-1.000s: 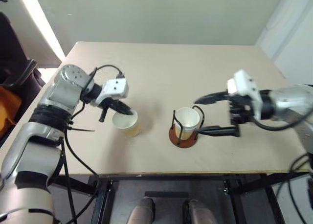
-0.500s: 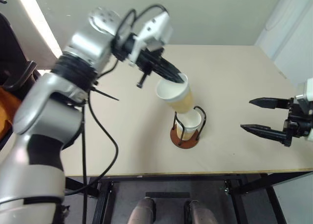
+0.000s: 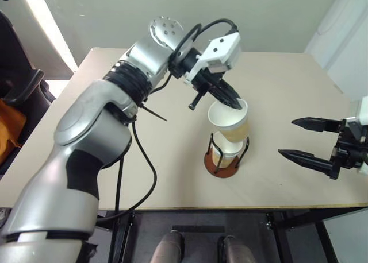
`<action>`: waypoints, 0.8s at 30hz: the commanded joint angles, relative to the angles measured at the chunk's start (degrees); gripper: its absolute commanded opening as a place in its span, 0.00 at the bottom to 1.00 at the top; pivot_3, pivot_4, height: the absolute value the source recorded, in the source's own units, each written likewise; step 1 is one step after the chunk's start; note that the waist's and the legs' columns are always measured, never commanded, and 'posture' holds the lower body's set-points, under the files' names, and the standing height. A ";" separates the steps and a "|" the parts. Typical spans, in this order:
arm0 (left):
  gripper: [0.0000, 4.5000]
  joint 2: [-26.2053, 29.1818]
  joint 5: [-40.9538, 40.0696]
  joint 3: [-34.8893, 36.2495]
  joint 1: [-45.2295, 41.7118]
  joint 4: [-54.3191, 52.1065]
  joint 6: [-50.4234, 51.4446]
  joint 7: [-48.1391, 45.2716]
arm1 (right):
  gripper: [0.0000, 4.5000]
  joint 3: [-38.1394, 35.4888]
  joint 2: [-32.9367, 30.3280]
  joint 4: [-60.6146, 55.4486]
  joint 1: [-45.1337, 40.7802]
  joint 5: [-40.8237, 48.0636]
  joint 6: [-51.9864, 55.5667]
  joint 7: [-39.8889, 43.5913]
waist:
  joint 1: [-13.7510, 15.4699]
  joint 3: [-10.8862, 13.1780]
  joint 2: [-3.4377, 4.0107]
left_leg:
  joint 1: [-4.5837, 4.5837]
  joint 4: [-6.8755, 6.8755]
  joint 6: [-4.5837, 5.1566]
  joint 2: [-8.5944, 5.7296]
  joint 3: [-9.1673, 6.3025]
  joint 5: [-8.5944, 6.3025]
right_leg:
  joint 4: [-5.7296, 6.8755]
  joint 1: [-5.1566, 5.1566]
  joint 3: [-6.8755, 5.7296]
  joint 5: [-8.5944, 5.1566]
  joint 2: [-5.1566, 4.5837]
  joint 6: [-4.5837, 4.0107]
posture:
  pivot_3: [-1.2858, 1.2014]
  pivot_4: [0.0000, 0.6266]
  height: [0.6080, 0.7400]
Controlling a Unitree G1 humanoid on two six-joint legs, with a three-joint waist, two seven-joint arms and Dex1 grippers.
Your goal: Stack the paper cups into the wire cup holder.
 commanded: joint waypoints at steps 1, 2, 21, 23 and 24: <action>0.01 -0.65 0.34 -1.13 -0.98 0.02 -2.34 -2.03 | 1.00 -3.17 -1.41 -1.23 -0.17 1.85 0.24 -1.39 | 0.06 0.00 0.00 | 0.00 0.08 0.08 -0.02 0.09 -0.09 | 0.02 0.00 0.13 -0.04 0.02 0.08 | 0.52 0.24 1.00; 0.01 -0.89 0.23 -1.38 -0.79 -0.03 -2.63 -2.03 | 1.00 -3.23 -1.60 -1.33 -0.05 1.93 0.31 -1.72 | 0.09 0.00 0.00 | 0.00 0.11 0.16 -0.05 0.18 -0.16 | 0.00 0.00 0.26 -0.05 0.03 0.15 | 0.52 0.24 1.00; 0.66 -3.08 2.24 -4.90 -0.53 2.30 -6.39 -2.03 | 1.00 -7.35 -2.46 -3.93 3.89 3.88 1.58 -4.78 | 0.14 0.00 0.00 | 0.12 0.32 0.58 -0.09 0.48 -0.48 | -0.01 0.07 0.55 -0.04 -0.04 0.33 | 0.52 0.24 1.00; 0.72 -3.81 3.02 -3.96 -0.49 3.44 -6.83 -2.03 | 1.00 -6.53 -2.56 -3.58 3.60 3.71 1.07 -4.76 | 0.16 0.00 0.00 | 0.15 0.37 0.65 -0.09 0.48 -0.53 | -0.02 0.14 0.55 -0.04 -0.04 0.34 | 0.52 0.24 1.00; 0.72 -3.97 3.28 -3.46 -0.44 3.78 -6.80 -2.03 | 1.00 -5.87 -2.65 -3.28 3.30 3.53 0.70 -4.71 | 0.16 0.00 0.00 | 0.14 0.38 0.66 -0.09 0.48 -0.53 | -0.02 0.14 0.55 -0.04 -0.04 0.34 | 0.52 0.24 1.00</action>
